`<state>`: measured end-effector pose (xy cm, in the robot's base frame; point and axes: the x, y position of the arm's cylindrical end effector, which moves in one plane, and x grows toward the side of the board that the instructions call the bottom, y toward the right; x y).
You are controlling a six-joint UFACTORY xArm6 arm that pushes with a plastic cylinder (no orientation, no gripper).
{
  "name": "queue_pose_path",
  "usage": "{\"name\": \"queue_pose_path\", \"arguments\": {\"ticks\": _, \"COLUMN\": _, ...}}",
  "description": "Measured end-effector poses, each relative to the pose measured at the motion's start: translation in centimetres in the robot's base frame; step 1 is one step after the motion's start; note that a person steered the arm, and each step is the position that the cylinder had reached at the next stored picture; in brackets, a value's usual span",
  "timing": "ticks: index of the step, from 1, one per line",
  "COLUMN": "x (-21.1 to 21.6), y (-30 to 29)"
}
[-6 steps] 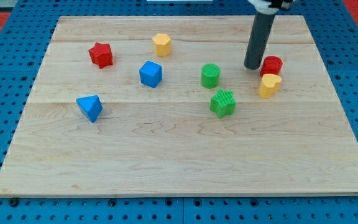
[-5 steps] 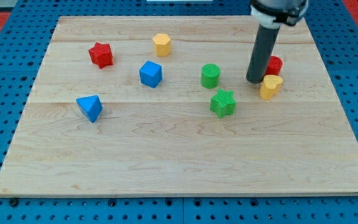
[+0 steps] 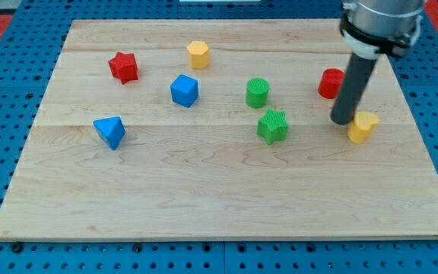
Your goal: Slide the yellow heart towards the bottom left
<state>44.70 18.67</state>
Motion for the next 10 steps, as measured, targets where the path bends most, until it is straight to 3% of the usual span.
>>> {"name": "queue_pose_path", "arguments": {"ticks": 2, "x": -2.4, "y": 3.2}}
{"name": "queue_pose_path", "arguments": {"ticks": 3, "x": 0.5, "y": 5.5}}
{"name": "queue_pose_path", "arguments": {"ticks": 4, "x": 2.9, "y": 1.4}}
{"name": "queue_pose_path", "arguments": {"ticks": 5, "x": 6.1, "y": 0.8}}
{"name": "queue_pose_path", "arguments": {"ticks": 6, "x": 3.0, "y": -2.1}}
{"name": "queue_pose_path", "arguments": {"ticks": 7, "x": 5.7, "y": -5.2}}
{"name": "queue_pose_path", "arguments": {"ticks": 8, "x": 7.6, "y": -4.6}}
{"name": "queue_pose_path", "arguments": {"ticks": 9, "x": 5.3, "y": -4.2}}
{"name": "queue_pose_path", "arguments": {"ticks": 10, "x": 7.1, "y": -0.8}}
